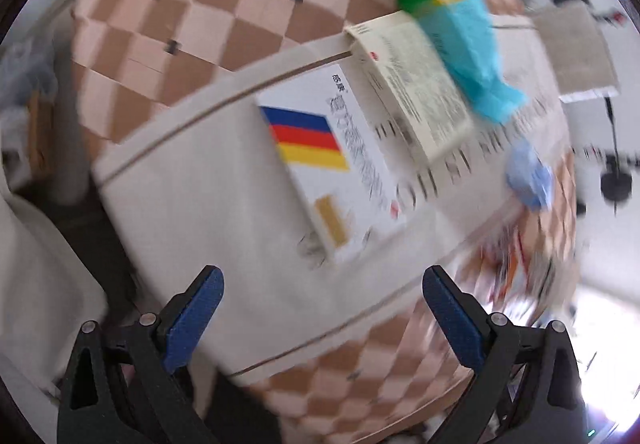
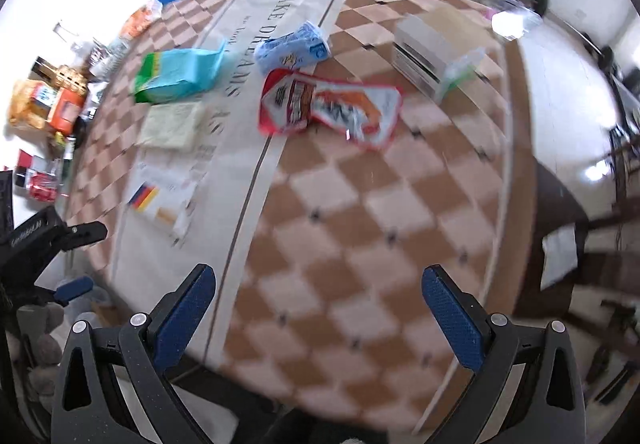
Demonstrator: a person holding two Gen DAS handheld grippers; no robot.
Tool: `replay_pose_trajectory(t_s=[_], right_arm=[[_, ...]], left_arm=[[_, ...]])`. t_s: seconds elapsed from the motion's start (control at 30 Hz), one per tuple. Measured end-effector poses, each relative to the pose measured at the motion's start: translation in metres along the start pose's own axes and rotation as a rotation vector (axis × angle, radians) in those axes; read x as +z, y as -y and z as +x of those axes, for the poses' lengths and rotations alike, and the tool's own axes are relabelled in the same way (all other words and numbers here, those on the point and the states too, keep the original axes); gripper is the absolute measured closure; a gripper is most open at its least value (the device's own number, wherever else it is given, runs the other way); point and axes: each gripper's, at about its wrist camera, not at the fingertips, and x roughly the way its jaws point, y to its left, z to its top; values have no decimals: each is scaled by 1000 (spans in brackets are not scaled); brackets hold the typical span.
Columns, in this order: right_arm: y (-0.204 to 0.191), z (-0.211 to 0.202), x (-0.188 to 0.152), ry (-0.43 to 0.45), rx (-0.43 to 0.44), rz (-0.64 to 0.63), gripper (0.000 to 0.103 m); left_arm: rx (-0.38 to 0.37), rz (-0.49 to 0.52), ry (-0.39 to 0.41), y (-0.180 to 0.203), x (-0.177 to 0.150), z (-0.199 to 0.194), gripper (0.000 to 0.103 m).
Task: Collect trash
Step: 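Grasp the striped medicine box with the left tool while the right tool grasps the red snack wrapper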
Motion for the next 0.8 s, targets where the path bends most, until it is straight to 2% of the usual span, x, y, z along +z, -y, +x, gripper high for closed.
replay_pose_trajectory(t_s=[0.07,0.2,0.23,0.27,0.3,0.33,0.43,0.5,0.57,0.6,0.67,0.8], right_arm=[[-3,31,37,-50,-38,-86,0],[-19,75,82,-97,-139,-264,0],[-23,85,91,-108,-163,-312,0],[-27,98,100,-127,-198,-359,0],[-31,109,108,-146,-226,-404,0],[-34,119,115,-162,-244,-446,0],[-40,146,132,-187,-301,-562,0],[-41,157,138,-209,-271,-605,0],[-39,162,144,-223,-239,-609,0],[-36,164,146,-237,-211,-591,3],[-28,166,146,-266,-154,-526,12],[-11,159,135,-283,-34,-402,34]], left_arm=[[19,-55,-18,7,19,23,2],[87,-92,-27,14,39,55,2],[105,-96,-24,14,41,60,4],[127,-94,-15,14,43,64,13],[151,-83,1,15,43,64,16],[177,-52,28,19,42,62,20],[248,156,83,36,31,63,22],[301,299,119,42,12,65,23],[311,381,93,39,-9,69,23],[307,410,79,35,-21,70,23],[265,424,31,25,-35,75,22],[261,424,68,13,-45,73,22]])
